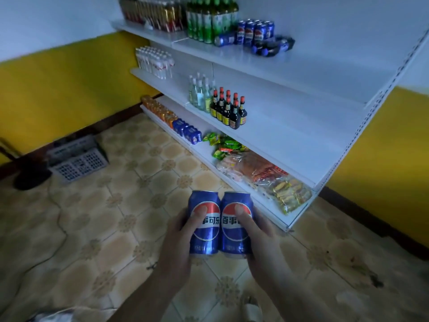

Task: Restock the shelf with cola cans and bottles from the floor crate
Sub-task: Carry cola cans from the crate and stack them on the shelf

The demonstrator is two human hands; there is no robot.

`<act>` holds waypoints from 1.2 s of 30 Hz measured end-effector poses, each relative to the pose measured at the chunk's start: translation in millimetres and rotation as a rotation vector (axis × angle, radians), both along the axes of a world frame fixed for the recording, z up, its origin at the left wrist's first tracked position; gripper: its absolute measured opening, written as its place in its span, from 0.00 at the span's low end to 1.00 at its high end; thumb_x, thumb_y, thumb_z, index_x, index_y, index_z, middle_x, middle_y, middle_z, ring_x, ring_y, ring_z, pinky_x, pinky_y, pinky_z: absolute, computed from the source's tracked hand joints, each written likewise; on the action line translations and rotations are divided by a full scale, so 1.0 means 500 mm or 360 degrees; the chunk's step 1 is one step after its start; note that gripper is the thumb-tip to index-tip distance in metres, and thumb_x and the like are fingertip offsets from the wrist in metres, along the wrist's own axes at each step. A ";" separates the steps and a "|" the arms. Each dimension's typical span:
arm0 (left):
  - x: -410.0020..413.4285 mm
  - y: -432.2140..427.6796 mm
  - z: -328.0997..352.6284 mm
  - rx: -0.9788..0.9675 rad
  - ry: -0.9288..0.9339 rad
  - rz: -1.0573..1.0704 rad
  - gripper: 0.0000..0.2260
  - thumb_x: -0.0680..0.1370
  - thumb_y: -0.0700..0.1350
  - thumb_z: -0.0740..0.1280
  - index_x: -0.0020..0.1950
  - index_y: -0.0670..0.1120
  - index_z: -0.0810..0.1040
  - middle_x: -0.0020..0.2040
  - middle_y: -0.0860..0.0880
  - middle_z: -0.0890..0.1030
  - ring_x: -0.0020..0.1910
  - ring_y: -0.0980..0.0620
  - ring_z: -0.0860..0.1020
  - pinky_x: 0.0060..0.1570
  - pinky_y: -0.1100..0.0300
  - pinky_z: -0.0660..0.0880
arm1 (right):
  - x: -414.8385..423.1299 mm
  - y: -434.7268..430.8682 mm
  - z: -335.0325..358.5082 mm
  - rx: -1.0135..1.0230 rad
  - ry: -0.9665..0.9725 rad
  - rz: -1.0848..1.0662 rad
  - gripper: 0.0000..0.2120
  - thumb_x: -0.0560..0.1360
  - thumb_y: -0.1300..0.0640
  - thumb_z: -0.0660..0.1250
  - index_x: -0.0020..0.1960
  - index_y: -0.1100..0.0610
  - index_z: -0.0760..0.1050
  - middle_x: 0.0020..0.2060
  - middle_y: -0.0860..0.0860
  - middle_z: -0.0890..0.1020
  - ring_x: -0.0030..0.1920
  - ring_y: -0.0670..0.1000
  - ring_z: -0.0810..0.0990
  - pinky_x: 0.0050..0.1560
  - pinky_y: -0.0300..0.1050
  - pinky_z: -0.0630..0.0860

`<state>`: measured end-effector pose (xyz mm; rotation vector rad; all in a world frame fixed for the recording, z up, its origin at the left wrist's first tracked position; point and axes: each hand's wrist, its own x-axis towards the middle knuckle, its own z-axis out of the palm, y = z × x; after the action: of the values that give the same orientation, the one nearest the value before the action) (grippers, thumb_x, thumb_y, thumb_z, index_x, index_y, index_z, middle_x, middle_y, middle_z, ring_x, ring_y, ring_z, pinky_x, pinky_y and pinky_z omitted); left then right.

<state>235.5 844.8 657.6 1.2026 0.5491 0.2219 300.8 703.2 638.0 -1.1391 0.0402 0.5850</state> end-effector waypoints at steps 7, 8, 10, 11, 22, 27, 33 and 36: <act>0.191 0.016 0.004 0.0004 0.0046 0.0146 0.18 0.75 0.48 0.70 0.63 0.44 0.81 0.56 0.42 0.86 0.53 0.40 0.85 0.52 0.44 0.81 | 0.223 0.023 -0.009 0.0033 0.0171 0.0124 0.23 0.73 0.48 0.69 0.65 0.56 0.80 0.56 0.60 0.86 0.55 0.63 0.85 0.50 0.58 0.83; 0.205 0.026 0.005 0.0025 0.0041 0.0173 0.18 0.75 0.48 0.70 0.63 0.44 0.81 0.56 0.42 0.86 0.53 0.40 0.85 0.52 0.44 0.82 | 0.243 0.035 -0.005 0.0033 0.0147 0.0168 0.21 0.74 0.49 0.68 0.65 0.56 0.80 0.56 0.60 0.86 0.54 0.62 0.86 0.49 0.57 0.83; 0.229 0.055 0.007 0.0021 0.0036 0.0244 0.17 0.76 0.48 0.70 0.63 0.44 0.81 0.55 0.42 0.86 0.52 0.41 0.85 0.50 0.45 0.82 | 0.281 0.066 0.005 0.0068 0.0125 0.0271 0.16 0.78 0.52 0.67 0.64 0.55 0.81 0.55 0.58 0.86 0.54 0.59 0.86 0.49 0.55 0.82; 0.240 0.073 0.007 0.0007 0.0040 0.0280 0.17 0.76 0.48 0.70 0.63 0.45 0.81 0.56 0.42 0.86 0.52 0.41 0.85 0.50 0.46 0.82 | 0.297 0.085 0.010 0.0078 0.0121 0.0321 0.15 0.79 0.53 0.66 0.64 0.55 0.81 0.56 0.57 0.86 0.54 0.59 0.86 0.50 0.55 0.81; 0.382 0.333 -0.033 -0.0002 0.0026 0.0493 0.19 0.73 0.49 0.71 0.64 0.47 0.80 0.55 0.45 0.86 0.52 0.43 0.86 0.47 0.49 0.83 | 0.466 0.365 0.007 -0.0034 -0.0055 0.0492 0.15 0.79 0.56 0.67 0.65 0.56 0.80 0.57 0.58 0.86 0.56 0.60 0.85 0.54 0.58 0.82; 0.507 0.486 -0.019 -0.0043 0.0032 0.0421 0.19 0.70 0.49 0.73 0.61 0.47 0.81 0.54 0.44 0.86 0.51 0.40 0.85 0.54 0.38 0.81 | 0.573 0.503 0.029 -0.0016 -0.0079 0.0386 0.15 0.78 0.59 0.68 0.64 0.57 0.80 0.56 0.57 0.86 0.56 0.60 0.86 0.51 0.54 0.82; 0.652 0.621 0.003 0.0030 -0.0035 0.0214 0.22 0.69 0.49 0.74 0.61 0.46 0.80 0.55 0.44 0.86 0.52 0.41 0.85 0.52 0.43 0.83 | 0.688 0.624 0.033 -0.0040 -0.0120 0.0161 0.18 0.75 0.58 0.72 0.65 0.57 0.78 0.57 0.59 0.85 0.56 0.63 0.84 0.57 0.64 0.81; 0.718 0.667 0.010 0.0013 -0.0054 0.0172 0.23 0.68 0.49 0.75 0.61 0.46 0.80 0.54 0.44 0.86 0.52 0.41 0.85 0.50 0.46 0.83 | 0.747 0.662 0.044 -0.0029 -0.0088 0.0102 0.19 0.74 0.57 0.73 0.65 0.57 0.78 0.57 0.60 0.85 0.56 0.64 0.84 0.59 0.66 0.80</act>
<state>594.3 1178.4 662.7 1.1765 0.5846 0.3360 674.4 1034.2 660.1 -1.1772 -0.0387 0.6111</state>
